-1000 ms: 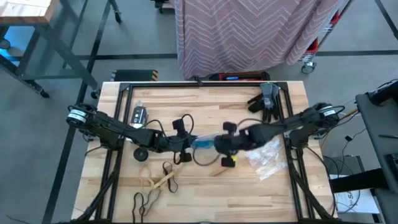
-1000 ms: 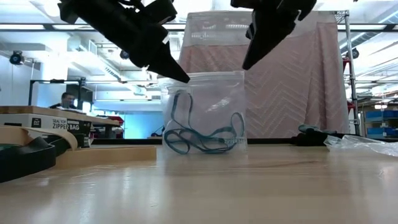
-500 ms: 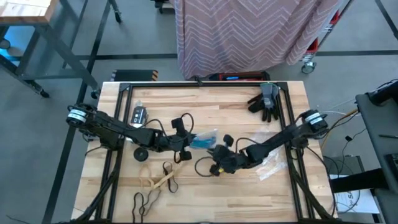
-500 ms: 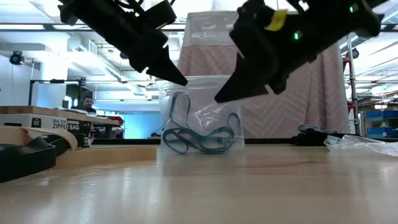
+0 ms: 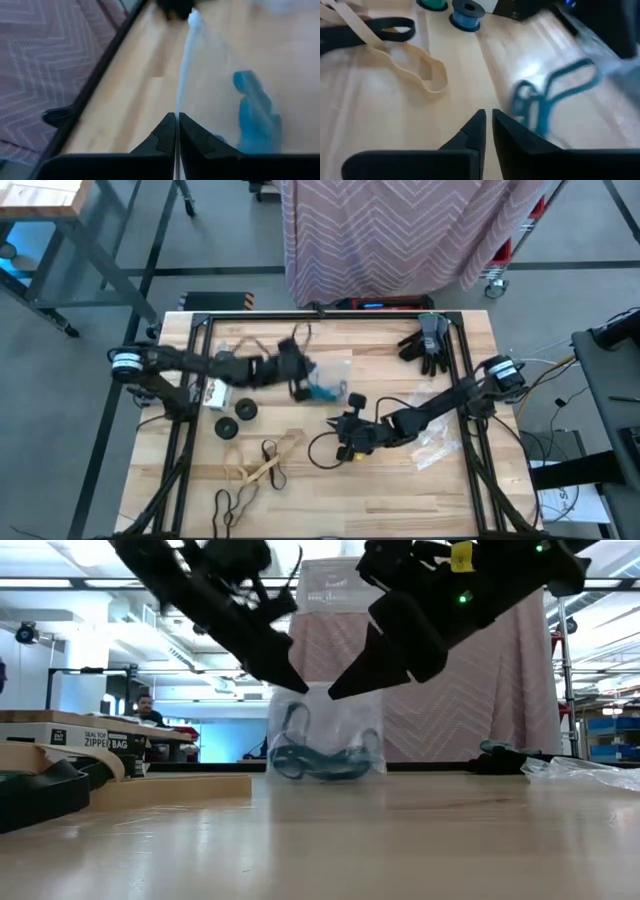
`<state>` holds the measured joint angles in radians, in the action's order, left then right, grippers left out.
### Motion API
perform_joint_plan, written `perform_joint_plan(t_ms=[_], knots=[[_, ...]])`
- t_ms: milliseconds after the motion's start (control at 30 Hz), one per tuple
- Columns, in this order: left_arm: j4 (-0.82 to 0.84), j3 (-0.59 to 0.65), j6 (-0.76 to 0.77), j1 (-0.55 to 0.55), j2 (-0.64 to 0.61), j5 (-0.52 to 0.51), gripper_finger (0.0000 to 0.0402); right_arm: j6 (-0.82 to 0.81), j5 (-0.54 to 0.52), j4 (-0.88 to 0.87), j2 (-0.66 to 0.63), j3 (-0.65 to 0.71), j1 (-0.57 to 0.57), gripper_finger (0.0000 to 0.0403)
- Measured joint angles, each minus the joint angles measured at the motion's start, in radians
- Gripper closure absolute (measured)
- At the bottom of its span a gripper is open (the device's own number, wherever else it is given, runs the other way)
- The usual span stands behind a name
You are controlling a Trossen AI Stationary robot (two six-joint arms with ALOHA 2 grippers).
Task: Sort rubber bands
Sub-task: Close the transparent zip bag
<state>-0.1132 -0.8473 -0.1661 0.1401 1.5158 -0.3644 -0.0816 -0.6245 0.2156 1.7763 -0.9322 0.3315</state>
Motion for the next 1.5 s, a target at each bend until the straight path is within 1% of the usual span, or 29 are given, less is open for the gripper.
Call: perform_joint_plan(t_ms=[133,200,300,367,500,633,800,900,967,1067,1200,1300,1367,1433,1500], knots=[[-0.079,-0.042,-0.101,0.208,0.032,0.223,0.0402,0.067,-0.003,-0.001,0.0,-0.004,-0.03,0.0379],[-0.068,-0.08,-0.128,0.297,0.062,0.322,0.0402,0.098,-0.003,-0.001,0.0,-0.005,-0.046,0.0378],[-0.045,-0.145,-0.133,0.386,0.13,0.396,0.0402,0.121,-0.002,-0.001,0.0,-0.005,-0.068,0.0374],[-0.021,-0.184,-0.137,0.404,0.178,0.433,0.0402,0.131,-0.003,-0.001,-0.001,-0.005,-0.081,0.0371],[0.025,-0.237,-0.146,0.37,0.233,0.455,0.0402,0.144,-0.002,-0.009,-0.001,-0.004,-0.1,0.0364],[0.105,-0.25,-0.126,0.308,0.24,0.455,0.0401,0.108,-0.002,-0.063,-0.005,-0.004,-0.102,0.0357],[0.156,-0.238,-0.092,0.187,0.186,0.434,0.0402,-0.002,-0.002,-0.172,-0.045,-0.003,-0.083,0.0349],[0.158,-0.238,-0.099,0.157,0.153,0.412,0.0402,-0.023,-0.003,-0.183,-0.078,-0.003,-0.059,0.0345],[0.15,-0.238,-0.105,0.183,0.153,0.408,0.0402,-0.021,-0.003,-0.182,-0.107,-0.003,-0.047,0.0346],[0.13,-0.238,-0.124,0.259,0.18,0.407,0.0402,-0.014,-0.003,-0.172,-0.122,-0.004,-0.045,0.0353],[0.061,-0.239,-0.139,0.386,0.258,0.468,0.0402,0.012,-0.005,-0.156,-0.124,-0.003,-0.056,0.0362],[0.049,-0.273,-0.136,0.465,0.315,0.489,0.0402,0.028,-0.004,-0.158,-0.124,-0.003,-0.073,0.0366],[0.094,-0.292,-0.119,0.492,0.337,0.549,0.0402,0.031,-0.006,-0.154,-0.124,-0.003,-0.084,0.0368],[0.105,-0.299,-0.117,0.495,0.345,0.611,0.0402,0.051,-0.007,-0.163,-0.126,-0.003,-0.096,0.0369],[0.101,-0.299,-0.141,0.477,0.342,0.611,0.0402,0.08,-0.007,-0.157,-0.127,-0.003,-0.108,0.0368]])
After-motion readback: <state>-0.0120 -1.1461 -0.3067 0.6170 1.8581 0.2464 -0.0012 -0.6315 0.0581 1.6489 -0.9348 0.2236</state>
